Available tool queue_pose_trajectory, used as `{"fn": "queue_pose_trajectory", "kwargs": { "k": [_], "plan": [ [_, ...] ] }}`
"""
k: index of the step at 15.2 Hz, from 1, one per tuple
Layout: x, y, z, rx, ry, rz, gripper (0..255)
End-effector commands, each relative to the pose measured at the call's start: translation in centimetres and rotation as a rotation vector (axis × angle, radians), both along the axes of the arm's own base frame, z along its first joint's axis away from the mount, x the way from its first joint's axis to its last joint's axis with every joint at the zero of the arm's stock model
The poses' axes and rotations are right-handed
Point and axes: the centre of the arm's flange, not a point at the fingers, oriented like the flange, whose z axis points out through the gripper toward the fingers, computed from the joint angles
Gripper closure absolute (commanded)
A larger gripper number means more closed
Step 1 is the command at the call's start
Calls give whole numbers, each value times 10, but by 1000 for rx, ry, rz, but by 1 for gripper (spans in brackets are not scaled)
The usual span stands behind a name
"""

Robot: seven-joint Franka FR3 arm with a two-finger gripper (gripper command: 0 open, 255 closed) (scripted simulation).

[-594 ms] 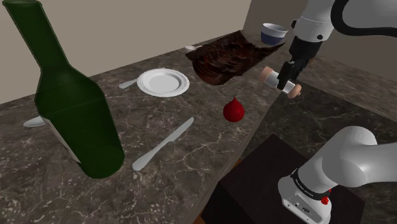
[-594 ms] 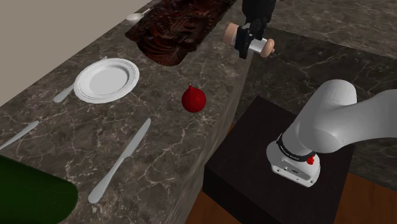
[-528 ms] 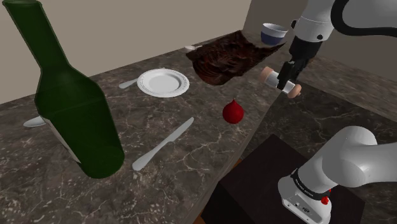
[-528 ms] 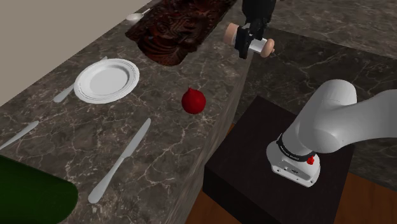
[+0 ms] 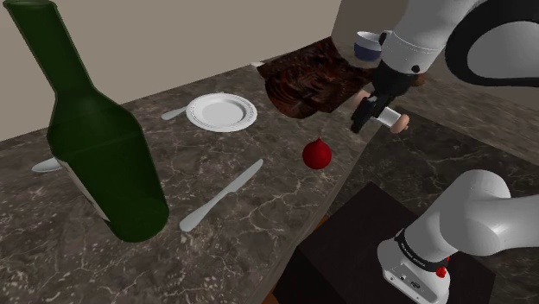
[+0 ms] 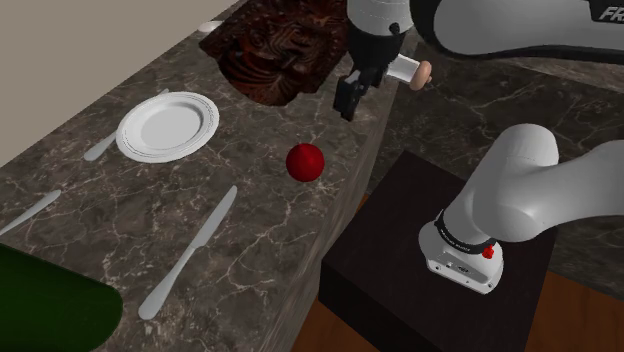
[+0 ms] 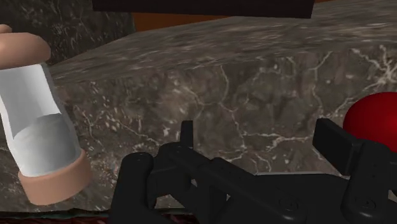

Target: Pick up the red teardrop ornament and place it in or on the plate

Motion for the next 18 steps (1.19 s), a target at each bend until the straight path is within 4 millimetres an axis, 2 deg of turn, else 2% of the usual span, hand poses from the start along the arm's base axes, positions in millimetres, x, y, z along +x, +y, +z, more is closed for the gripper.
{"fn": "queue_pose_trajectory", "kwargs": {
  "k": [1,9,10,17,18],
  "plan": [
    [-3,28,-3,-4,-46,12,0],
    [-13,133,-22,-25,-220,59,0],
    [-14,138,-23,-26,-228,62,0],
    [0,132,-60,-26,-228,62,0],
    [-1,132,-60,-26,-228,62,0]
  ]
}}
